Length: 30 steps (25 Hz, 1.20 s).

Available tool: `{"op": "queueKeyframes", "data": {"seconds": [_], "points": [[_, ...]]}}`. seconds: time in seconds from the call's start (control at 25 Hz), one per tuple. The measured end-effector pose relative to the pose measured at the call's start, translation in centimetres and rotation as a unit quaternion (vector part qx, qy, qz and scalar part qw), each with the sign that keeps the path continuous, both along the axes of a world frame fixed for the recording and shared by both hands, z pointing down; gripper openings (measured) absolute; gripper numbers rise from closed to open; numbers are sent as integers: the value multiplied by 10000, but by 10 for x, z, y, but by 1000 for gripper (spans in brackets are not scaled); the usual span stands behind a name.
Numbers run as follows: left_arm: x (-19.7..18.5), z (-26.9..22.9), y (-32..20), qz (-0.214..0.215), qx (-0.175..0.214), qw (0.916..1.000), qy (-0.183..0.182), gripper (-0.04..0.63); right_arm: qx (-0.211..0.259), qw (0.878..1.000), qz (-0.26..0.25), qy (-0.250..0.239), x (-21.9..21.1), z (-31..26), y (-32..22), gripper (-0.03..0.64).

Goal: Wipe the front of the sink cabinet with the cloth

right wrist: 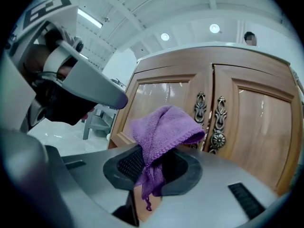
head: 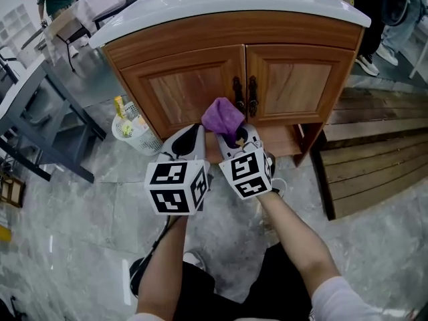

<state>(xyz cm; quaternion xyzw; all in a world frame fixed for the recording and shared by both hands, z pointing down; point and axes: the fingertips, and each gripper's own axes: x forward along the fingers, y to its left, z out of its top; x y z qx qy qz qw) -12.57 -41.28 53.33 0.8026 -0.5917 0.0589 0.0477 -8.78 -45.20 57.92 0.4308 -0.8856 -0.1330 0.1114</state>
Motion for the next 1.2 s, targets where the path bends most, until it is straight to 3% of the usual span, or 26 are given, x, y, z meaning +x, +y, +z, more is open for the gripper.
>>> {"op": "queueKeyframes", "data": {"seconds": [0.2, 0.64, 1.2], "points": [[22, 4, -6, 193, -115, 9995, 199, 6, 39, 9998, 172, -106, 28, -9, 2, 75], [84, 2, -14, 689, 15, 9976, 66, 6, 152, 9977, 612, -236, 88, -15, 4, 77], [178, 20, -27, 1507, -202, 9875, 425, 6, -87, 9859, 1669, -9, 189, 8, -26, 77]]}}
